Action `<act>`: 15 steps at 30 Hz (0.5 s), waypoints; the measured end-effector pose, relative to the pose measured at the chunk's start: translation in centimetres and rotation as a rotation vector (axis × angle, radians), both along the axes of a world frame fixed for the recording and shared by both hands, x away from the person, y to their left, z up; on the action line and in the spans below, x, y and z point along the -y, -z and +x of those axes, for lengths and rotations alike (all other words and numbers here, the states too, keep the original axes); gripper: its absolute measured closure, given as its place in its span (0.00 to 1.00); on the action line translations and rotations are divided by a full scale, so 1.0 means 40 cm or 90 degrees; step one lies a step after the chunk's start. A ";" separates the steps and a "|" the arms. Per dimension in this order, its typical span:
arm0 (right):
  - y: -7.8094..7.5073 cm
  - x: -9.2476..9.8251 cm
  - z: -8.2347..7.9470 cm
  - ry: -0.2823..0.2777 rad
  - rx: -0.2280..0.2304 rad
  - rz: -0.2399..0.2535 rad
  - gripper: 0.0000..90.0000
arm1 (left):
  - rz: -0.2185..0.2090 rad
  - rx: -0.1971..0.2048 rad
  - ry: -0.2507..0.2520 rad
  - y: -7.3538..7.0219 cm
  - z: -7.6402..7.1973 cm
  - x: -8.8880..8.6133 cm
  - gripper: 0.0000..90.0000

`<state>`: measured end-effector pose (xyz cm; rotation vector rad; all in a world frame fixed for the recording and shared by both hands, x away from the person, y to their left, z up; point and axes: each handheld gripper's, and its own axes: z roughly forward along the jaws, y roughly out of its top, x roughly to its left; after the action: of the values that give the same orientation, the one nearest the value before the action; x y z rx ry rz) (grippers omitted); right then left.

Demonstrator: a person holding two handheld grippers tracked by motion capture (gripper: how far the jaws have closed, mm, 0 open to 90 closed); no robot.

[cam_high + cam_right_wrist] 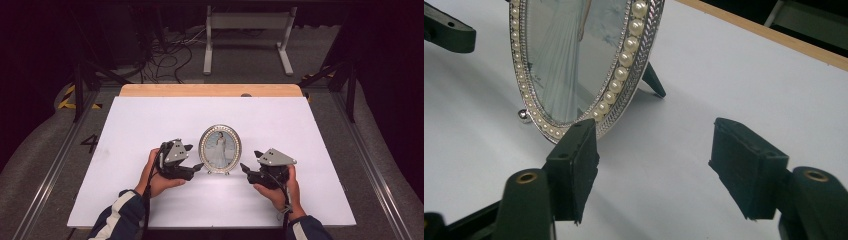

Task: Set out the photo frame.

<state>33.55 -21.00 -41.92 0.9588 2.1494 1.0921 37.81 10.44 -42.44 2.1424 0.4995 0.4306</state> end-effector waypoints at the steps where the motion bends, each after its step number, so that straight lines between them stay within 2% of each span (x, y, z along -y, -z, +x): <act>1: 0.000 0.002 -0.001 0.001 -0.002 -0.001 0.37 | 0.000 0.001 0.003 0.001 0.000 -0.001 0.31; 4: 0.003 0.009 -0.002 0.002 -0.004 -0.006 0.32 | 0.005 0.000 0.003 0.001 -0.003 -0.004 0.28; 7: 0.004 0.018 -0.005 0.005 -0.005 -0.005 0.31 | 0.028 -0.003 0.009 0.001 -0.003 -0.003 0.26; 8: 0.004 0.019 -0.006 0.005 -0.006 -0.005 0.30 | 0.031 0.002 0.002 0.001 -0.005 -0.004 0.24; 10: 0.005 0.024 -0.009 0.004 -0.003 -0.012 0.29 | 0.021 -0.004 0.000 0.003 -0.007 -0.007 0.20; 15: 0.009 0.033 -0.013 0.004 -0.002 -0.016 0.27 | 0.016 -0.009 0.002 0.006 -0.009 -0.014 0.14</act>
<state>33.02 -22.33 -42.27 0.9563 2.1565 1.0597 37.43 11.00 -42.68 2.1711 0.5012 0.4231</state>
